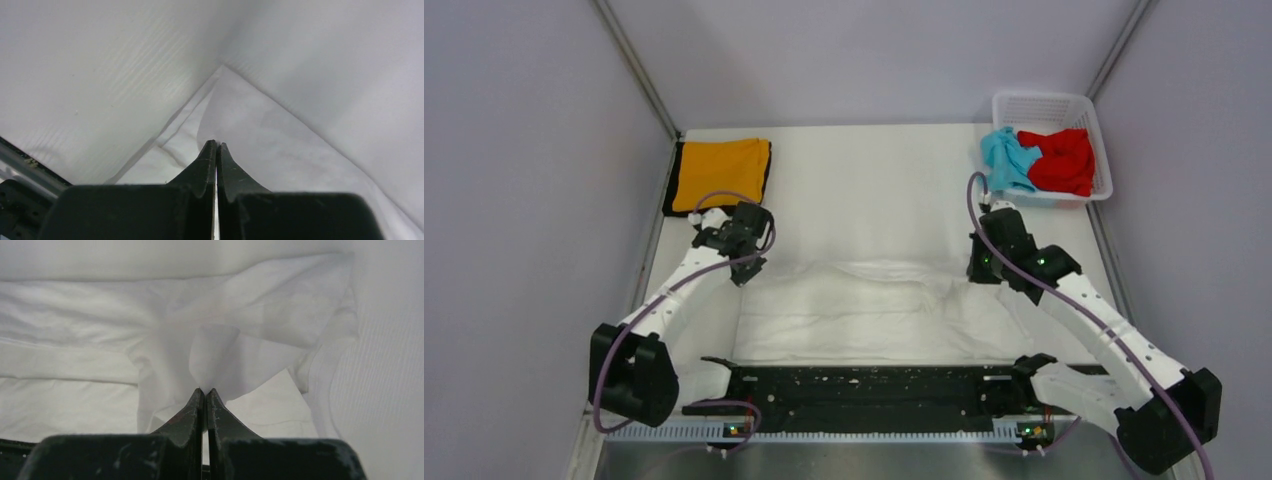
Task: Fold and stack the t-shirts
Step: Fold the other side of the tshirt into a rectangle
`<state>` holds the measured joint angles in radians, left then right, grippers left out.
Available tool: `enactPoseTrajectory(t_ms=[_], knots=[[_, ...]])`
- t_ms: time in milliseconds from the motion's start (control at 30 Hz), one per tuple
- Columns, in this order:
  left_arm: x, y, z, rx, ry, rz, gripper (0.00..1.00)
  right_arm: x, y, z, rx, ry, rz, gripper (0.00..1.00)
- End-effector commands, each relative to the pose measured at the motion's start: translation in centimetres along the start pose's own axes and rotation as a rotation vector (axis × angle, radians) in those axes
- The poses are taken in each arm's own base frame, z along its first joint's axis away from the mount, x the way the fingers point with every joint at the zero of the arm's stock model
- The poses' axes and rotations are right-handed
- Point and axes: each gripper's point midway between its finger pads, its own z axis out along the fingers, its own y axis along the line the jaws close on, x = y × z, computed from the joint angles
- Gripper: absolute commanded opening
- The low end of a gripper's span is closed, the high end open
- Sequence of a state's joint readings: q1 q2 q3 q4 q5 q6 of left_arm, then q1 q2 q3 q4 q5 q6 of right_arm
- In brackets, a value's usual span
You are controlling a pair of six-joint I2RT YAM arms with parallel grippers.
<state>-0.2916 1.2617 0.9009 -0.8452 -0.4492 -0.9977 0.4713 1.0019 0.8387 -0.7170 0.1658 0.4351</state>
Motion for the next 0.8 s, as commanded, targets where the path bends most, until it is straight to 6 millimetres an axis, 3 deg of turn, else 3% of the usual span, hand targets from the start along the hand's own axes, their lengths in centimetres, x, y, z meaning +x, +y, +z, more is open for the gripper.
enactPoseTrajectory(t_ms=[0, 333, 400, 600, 667, 767], knots=[[-0.7, 2.8, -1.0, -0.065, -0.070, -0.006, 0.00, 1.8, 0.3, -2.5, -0.036, 0.088, -0.023, 0.00], [0.5, 3.7, 0.3, -0.103, -0.058, -0.024, 0.00, 8.4, -0.3, -2.1, -0.053, 0.283, 0.019, 0.00], [0.8, 3.8, 0.5, -0.113, -0.045, -0.024, 0.00, 8.8, 0.3, -2.5, -0.079, 0.299, 0.026, 0.10], [0.3, 5.5, -0.9, -0.186, -0.052, -0.029, 0.53, 11.6, 1.0, -4.7, -0.151, 0.415, 0.067, 0.49], [-0.4, 5.6, -1.7, -0.185, -0.070, -0.039, 0.72, 10.5, 1.2, -5.4, -0.186, 0.359, 0.033, 0.67], [-1.0, 4.1, -2.5, -0.102, -0.067, -0.033, 0.86, 6.7, 1.9, -5.5, -0.206, 0.215, 0.001, 0.97]])
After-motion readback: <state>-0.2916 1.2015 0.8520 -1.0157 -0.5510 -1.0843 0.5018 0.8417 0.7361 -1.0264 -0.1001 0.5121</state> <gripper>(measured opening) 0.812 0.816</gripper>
